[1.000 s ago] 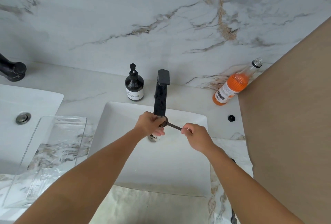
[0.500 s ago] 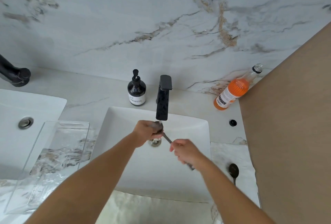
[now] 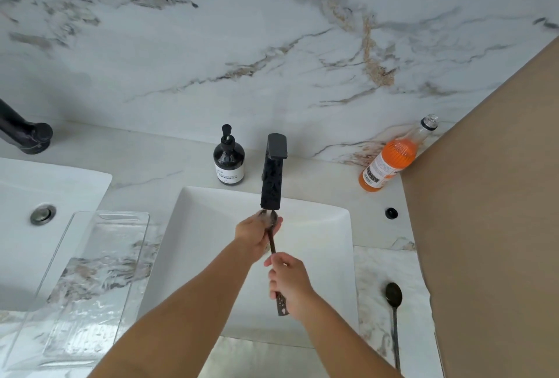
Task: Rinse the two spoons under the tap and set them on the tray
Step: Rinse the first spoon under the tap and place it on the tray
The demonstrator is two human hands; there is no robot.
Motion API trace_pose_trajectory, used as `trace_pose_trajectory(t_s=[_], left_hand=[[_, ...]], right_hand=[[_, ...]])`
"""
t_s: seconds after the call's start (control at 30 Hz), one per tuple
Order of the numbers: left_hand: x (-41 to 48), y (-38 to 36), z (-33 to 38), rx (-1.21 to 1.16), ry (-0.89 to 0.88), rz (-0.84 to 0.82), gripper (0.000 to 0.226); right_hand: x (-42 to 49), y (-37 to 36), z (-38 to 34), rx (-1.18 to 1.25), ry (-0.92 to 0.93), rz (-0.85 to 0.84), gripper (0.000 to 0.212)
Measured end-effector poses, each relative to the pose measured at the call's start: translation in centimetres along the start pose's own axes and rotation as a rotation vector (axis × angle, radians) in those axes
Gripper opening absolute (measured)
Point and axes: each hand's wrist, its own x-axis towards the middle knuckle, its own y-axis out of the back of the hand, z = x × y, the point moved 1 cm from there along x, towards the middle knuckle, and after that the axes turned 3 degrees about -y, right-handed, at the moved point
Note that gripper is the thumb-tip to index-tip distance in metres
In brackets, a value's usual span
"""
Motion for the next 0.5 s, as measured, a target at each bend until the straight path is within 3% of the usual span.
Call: trace_pose_trajectory(t_s=[0.07, 0.23, 0.37, 0.47, 0.5], left_hand=[[0.2, 1.0, 0.0, 0.122, -0.055, -0.024, 0.014], [0.8, 1.8, 3.4, 0.904, -0.256, -0.154, 0.011], [0.1, 0.2, 4.9, 1.147, -0.271, -0.321, 0.016], [-0.4, -0.1, 4.8, 1.527, -0.463, -0.421, 0.028], [-0.5, 0.2, 4.7, 1.543, -0.49, -0.408, 0.028]], right_hand=[[0.0, 0.9, -0.4, -0.129, 0.017, -0.02, 0.031], [1.3, 7.0, -6.6, -0.831, 0.291, -0.007, 0.03], [2.1, 9.2, -10.0, -1.001, 0.27, -0.066, 0.03], [2.3, 9.6, -10.1, -1.115, 0.282, -0.103, 0.028], [2.4, 9.7, -10.2, -1.16, 0.308, -0.095, 0.027]])
